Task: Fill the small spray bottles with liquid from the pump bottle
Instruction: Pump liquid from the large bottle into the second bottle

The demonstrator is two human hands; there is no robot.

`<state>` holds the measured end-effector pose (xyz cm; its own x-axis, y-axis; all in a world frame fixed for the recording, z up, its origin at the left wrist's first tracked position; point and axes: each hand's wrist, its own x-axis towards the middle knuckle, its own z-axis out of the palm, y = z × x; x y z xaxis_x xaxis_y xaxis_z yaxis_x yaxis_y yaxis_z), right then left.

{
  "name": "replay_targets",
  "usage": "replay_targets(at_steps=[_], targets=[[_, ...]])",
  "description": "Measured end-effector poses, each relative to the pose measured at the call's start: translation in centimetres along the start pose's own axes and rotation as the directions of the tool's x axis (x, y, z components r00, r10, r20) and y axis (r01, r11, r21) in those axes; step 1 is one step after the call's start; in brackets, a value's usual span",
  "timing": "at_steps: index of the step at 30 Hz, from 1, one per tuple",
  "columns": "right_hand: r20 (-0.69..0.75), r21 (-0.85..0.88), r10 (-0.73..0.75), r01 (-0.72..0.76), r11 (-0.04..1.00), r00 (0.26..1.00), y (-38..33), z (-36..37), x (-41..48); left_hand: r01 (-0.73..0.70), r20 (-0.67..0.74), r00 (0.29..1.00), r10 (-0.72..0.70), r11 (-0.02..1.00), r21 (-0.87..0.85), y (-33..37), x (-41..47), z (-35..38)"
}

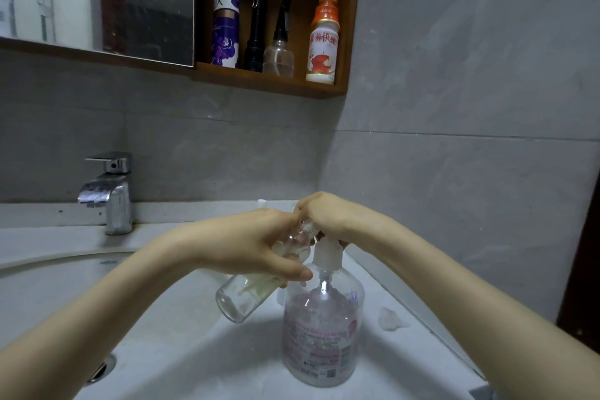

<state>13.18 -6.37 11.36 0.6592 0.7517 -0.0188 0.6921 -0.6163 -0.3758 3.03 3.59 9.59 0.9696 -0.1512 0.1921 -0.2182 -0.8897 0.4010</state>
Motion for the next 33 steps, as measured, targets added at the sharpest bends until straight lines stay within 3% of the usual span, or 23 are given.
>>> replay_targets(at_steps=[16, 23, 30, 33], targets=[[-0.018, 0.001, 0.055, -0.055, 0.999, 0.998, -0.8, -0.4, -0.1, -0.007, -0.017, 1.000, 0.007, 1.000, 0.025, 0.1, -0.1, -0.3], [-0.009, 0.135, 0.019, -0.018, 0.991, 1.000, -0.7, -0.4, -1.1, -0.001, 0.000, 1.000, 0.001, 1.000, 0.003, -0.2, -0.1, -0.4], [0.012, -0.001, -0.001, 0.001, 1.000, 1.000, -0.6, 0.2, -0.8, 0.028, 0.015, 0.999, -0.029, 0.999, 0.036, -0.4, 0.1, 0.2], [-0.001, 0.029, 0.013, -0.013, 0.999, 1.000, -0.7, -0.1, -1.0, 0.020, 0.013, 1.000, -0.021, 1.000, 0.016, -0.3, 0.0, 0.1]])
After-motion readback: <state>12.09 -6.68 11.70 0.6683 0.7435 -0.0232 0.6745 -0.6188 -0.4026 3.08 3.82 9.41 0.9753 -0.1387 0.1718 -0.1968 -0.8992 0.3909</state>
